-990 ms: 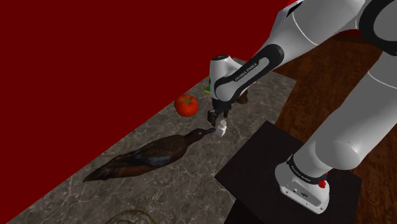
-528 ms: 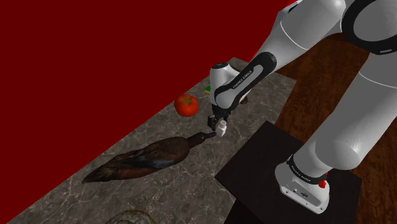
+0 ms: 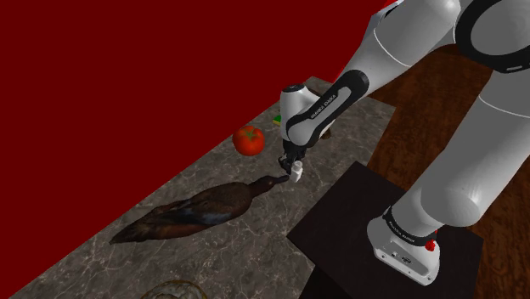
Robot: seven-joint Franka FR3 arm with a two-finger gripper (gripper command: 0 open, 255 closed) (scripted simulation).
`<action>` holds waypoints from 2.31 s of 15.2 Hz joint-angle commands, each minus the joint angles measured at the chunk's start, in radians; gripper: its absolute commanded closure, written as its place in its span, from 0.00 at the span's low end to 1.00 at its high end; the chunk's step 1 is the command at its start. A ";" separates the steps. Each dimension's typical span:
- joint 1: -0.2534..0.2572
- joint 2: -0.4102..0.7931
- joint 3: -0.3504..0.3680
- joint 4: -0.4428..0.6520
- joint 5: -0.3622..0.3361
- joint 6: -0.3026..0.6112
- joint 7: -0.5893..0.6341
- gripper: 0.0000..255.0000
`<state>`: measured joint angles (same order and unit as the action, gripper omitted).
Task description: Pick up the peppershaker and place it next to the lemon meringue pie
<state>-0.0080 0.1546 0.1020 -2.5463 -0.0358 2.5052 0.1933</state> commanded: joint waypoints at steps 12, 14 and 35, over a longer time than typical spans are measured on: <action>-0.001 -0.058 0.004 -0.001 0.012 -0.057 -0.009 1.00; -0.002 -0.086 0.005 0.000 0.017 -0.086 -0.013 1.00; 0.001 -0.326 0.003 0.072 0.050 -0.397 -0.039 1.00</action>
<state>-0.0077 -0.1636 0.1055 -2.4803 0.0137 2.1226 0.1544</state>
